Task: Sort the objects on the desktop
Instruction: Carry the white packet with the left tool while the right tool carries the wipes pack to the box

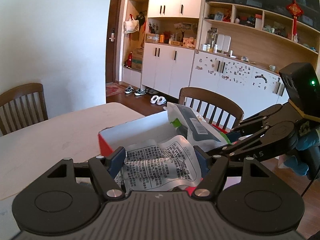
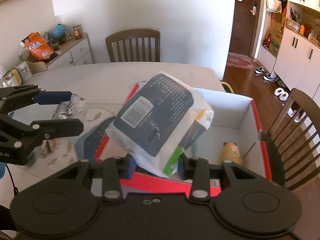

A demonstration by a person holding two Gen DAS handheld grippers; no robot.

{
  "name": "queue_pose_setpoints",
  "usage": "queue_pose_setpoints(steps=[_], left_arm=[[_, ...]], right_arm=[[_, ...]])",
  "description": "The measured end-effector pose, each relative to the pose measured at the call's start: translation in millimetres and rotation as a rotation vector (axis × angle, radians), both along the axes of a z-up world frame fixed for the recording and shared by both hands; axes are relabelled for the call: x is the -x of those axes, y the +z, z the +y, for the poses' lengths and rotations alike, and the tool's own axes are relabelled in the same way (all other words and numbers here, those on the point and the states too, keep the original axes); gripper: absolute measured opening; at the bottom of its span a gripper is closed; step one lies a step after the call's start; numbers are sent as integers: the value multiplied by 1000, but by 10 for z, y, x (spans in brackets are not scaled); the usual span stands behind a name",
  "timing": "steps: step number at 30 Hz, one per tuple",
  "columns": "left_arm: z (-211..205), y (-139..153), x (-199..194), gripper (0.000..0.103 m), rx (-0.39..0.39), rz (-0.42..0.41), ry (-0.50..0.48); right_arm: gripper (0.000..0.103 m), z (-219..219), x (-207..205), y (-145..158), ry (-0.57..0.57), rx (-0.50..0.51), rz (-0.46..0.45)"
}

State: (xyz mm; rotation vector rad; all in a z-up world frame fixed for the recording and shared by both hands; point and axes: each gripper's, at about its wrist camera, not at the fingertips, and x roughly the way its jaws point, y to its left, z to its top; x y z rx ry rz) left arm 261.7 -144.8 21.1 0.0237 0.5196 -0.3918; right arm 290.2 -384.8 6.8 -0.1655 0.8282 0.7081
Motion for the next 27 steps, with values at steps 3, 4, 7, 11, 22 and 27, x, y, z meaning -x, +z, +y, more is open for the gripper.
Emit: queue_pose_setpoints(steps=[3, 4, 7, 11, 22, 27], left_arm=[[-118, 3, -109, 72, -3, 3, -10], [-149, 2, -144, 72, -4, 8, -15], [-254, -38, -260, 72, -15, 30, -45], [-409, -116, -396, 72, -46, 52, -72], [-628, -271, -771, 72, -82, 135, -119], [-681, -368, -880, 72, -97, 168, -124]], right_arm=[[39, -81, -82, -18, 3, 8, -3], [39, -102, -107, -26, 4, 14, -6], [39, -157, -209, -59, 9, 30, -8], [39, -186, -351, -127, 30, 75, -13], [39, -176, -635, -428, 77, 154, 21], [39, -93, -704, -548, 116, 220, 10]])
